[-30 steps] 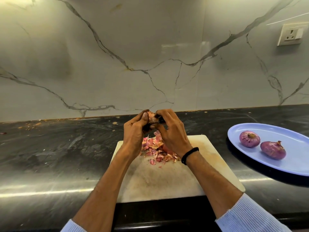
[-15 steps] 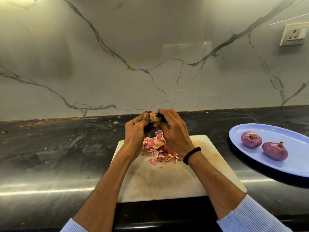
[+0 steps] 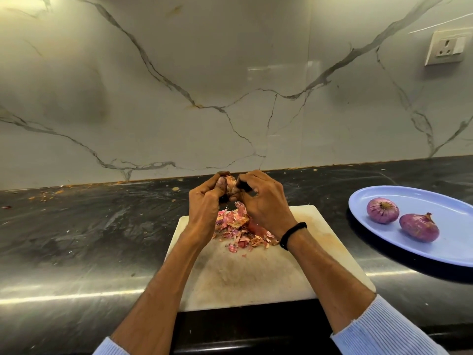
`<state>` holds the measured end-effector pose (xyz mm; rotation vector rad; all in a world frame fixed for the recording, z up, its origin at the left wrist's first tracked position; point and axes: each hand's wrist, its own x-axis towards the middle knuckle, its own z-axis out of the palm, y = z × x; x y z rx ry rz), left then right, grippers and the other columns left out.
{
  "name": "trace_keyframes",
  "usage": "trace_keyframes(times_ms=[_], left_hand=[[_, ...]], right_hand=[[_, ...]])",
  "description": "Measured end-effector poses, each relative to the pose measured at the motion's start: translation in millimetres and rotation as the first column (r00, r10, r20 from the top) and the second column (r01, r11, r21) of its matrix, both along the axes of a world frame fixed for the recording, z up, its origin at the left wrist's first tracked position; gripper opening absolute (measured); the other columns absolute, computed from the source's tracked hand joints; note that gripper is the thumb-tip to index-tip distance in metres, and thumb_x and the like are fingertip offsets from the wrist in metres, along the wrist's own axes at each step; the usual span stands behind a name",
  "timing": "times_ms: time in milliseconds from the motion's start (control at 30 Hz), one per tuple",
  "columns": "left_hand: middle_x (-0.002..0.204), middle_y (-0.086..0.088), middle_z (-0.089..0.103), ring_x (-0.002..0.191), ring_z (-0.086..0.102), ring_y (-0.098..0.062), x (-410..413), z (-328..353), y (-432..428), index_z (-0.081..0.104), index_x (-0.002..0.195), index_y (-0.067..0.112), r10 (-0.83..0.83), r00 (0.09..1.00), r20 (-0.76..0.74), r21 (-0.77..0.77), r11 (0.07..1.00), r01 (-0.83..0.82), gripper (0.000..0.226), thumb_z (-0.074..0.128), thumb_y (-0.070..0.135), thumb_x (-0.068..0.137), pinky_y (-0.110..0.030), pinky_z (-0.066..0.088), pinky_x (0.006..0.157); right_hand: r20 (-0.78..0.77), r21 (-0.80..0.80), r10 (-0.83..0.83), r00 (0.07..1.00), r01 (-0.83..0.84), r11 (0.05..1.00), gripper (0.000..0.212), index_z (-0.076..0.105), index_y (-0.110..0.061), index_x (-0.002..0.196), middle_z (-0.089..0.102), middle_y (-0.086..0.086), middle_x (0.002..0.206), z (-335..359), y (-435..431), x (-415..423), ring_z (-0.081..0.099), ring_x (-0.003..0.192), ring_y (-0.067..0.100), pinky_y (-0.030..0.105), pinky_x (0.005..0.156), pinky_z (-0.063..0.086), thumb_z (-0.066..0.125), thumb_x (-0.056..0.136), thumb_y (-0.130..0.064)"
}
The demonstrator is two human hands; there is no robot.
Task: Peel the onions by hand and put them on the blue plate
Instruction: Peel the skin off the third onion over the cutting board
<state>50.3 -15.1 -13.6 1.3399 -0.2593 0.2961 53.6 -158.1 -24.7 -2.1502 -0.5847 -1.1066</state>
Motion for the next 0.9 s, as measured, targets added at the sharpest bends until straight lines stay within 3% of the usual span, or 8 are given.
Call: trace_keyframes(times_ms=[100, 233, 300, 400, 567, 700, 900], left_hand=[[0.102, -0.008, 0.074, 0.086, 0.073, -0.014, 0.1, -0.7, -0.1, 0.071, 0.111, 0.014, 0.024, 0.999, 0.034, 0.053, 0.998, -0.026, 0.021, 0.055, 0.008, 0.1, -0.024, 0.059, 0.071], [0.11, -0.006, 0.073, 0.102, 0.071, -0.016, 3.2, -3.5, 1.5, 0.069, 0.12, 0.01, 0.067, 0.993, 0.096, 0.167, 0.982, -0.082, 0.024, 0.056, 0.007, 0.099, -0.025, 0.058, 0.085], [0.11, -0.009, 0.073, 0.102, 0.07, -0.019, 5.3, -4.1, 3.5, 0.07, 0.12, 0.007, 0.07, 0.992, 0.105, 0.176, 0.98, -0.088, 0.025, 0.057, 0.008, 0.099, -0.029, 0.059, 0.089], [0.102, -0.005, 0.074, 0.094, 0.072, -0.017, 6.2, -2.9, 4.0, 0.071, 0.116, 0.008, 0.054, 0.996, 0.071, 0.1, 0.993, -0.061, 0.023, 0.055, 0.01, 0.1, -0.03, 0.06, 0.083], [0.099, -0.002, 0.076, 0.095, 0.073, -0.019, 6.3, 0.9, 2.0, 0.071, 0.109, 0.013, -0.004, 1.0, -0.005, -0.114, 0.993, 0.004, 0.021, 0.053, 0.01, 0.1, -0.029, 0.061, 0.08], [0.109, -0.003, 0.073, 0.105, 0.07, -0.023, 7.2, 0.8, 2.4, 0.069, 0.114, 0.015, 0.005, 1.0, -0.01, -0.141, 0.99, -0.007, 0.023, 0.051, 0.009, 0.101, -0.034, 0.06, 0.089], [0.11, -0.002, 0.073, 0.105, 0.07, -0.022, 8.6, -1.6, 2.6, 0.068, 0.119, 0.011, -0.009, 1.0, 0.0, -0.132, 0.991, 0.008, 0.026, 0.051, 0.006, 0.1, -0.036, 0.059, 0.091]], right_hand=[[-0.012, 0.005, 0.019, 1.0, -0.019, 1.0, 0.026, 0.072, -0.002, 0.109, 0.071, 0.009, 0.101, 1.8, -1.4, -1.0, 0.06, 0.09, 0.01, 0.001, 0.084, 0.04, 0.076, 0.085, -0.008], [-0.058, -0.043, 0.053, 0.997, -0.055, 0.998, 0.014, 0.076, -0.007, 0.1, 0.071, 0.005, 0.092, 1.3, -5.1, 1.7, 0.062, 0.083, 0.012, 0.018, 0.079, 0.052, 0.074, 0.088, -0.013], [-0.073, -0.057, 0.059, 0.996, -0.064, 0.996, 0.012, 0.076, -0.008, 0.1, 0.07, 0.004, 0.091, 0.1, -4.5, 2.5, 0.061, 0.082, 0.01, 0.013, 0.079, 0.051, 0.073, 0.089, -0.013], [-0.064, -0.021, 0.075, 0.995, -0.076, 0.997, 0.014, 0.074, -0.006, 0.103, 0.07, 0.004, 0.094, -0.1, -3.1, 1.4, 0.058, 0.084, 0.005, 0.002, 0.079, 0.044, 0.072, 0.089, -0.008], [-0.044, 0.05, 0.036, 0.998, -0.034, 0.998, 0.018, 0.07, -0.004, 0.108, 0.07, 0.008, 0.101, -0.4, 1.6, 0.8, 0.057, 0.092, 0.007, 0.005, 0.083, 0.043, 0.069, 0.09, -0.005], [-0.012, 0.104, -0.005, 1.0, 0.006, 0.995, 0.015, 0.068, -0.004, 0.105, 0.069, 0.009, 0.102, 0.9, 1.6, 2.3, 0.061, 0.094, 0.014, 0.015, 0.086, 0.05, 0.066, 0.091, -0.001], [0.008, 0.171, 0.018, 1.0, -0.019, 0.985, 0.022, 0.07, -0.006, 0.113, 0.07, 0.007, 0.108, 3.2, 1.4, 2.9, 0.062, 0.101, 0.011, 0.005, 0.09, 0.045, 0.068, 0.092, -0.007]])
